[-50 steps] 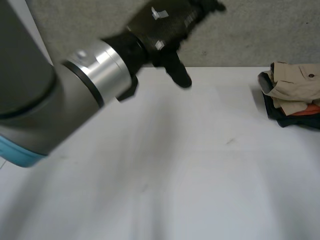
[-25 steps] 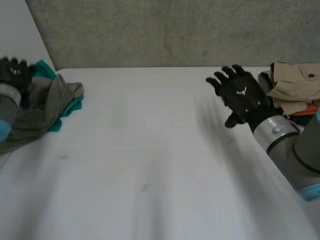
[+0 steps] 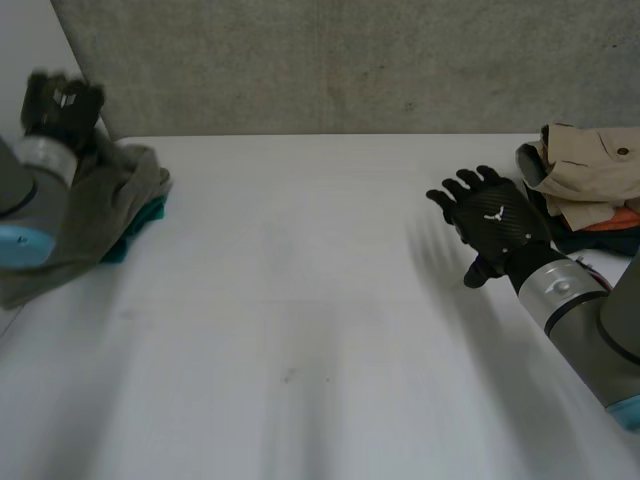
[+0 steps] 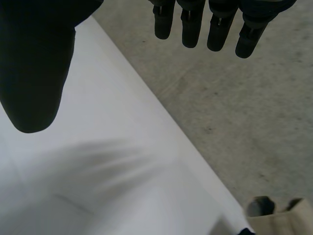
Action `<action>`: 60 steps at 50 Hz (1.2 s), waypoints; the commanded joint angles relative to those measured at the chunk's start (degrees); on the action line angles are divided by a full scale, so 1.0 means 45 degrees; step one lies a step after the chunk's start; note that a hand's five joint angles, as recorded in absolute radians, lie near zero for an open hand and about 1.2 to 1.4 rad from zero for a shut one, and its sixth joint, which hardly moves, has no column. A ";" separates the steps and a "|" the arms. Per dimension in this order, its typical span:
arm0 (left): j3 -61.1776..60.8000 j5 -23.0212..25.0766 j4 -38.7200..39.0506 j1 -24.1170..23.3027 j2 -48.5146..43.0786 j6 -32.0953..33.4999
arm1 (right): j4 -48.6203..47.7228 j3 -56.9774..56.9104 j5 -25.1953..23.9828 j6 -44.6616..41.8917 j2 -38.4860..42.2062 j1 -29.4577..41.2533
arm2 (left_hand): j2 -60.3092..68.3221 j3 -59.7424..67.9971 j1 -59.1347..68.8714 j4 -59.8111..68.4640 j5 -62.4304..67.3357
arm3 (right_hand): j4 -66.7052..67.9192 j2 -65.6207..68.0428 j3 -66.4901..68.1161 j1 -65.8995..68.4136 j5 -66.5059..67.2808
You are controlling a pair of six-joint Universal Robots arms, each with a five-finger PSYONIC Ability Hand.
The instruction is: Fold the laundry.
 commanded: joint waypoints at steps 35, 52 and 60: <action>-0.4926 0.0447 -0.0768 -0.4462 0.3412 -0.4208 | 0.3682 -0.0759 0.0828 0.0156 -0.0774 -0.0743 | -1.1867 -1.2129 -1.1114 -1.2163 -1.1583 | -0.0435 -0.0441 -0.0457 -0.0665 -0.0619; -0.9790 0.0545 -0.1960 -0.1924 0.4197 -0.0358 | 0.5074 -0.1775 0.0691 -0.0117 0.1275 0.1778 | -0.9886 -1.0148 -0.9134 -1.0183 -0.9602 | -0.0435 -0.0441 -0.0457 -0.0665 -0.0619; -1.0203 0.0623 -0.1941 -0.1005 0.4158 -0.0318 | 0.3824 -0.2556 0.0711 -0.0137 0.2896 0.1953 | -0.9139 -0.9400 -0.8386 -0.9435 -0.8854 | 0.2530 0.2524 0.2508 0.2300 0.2346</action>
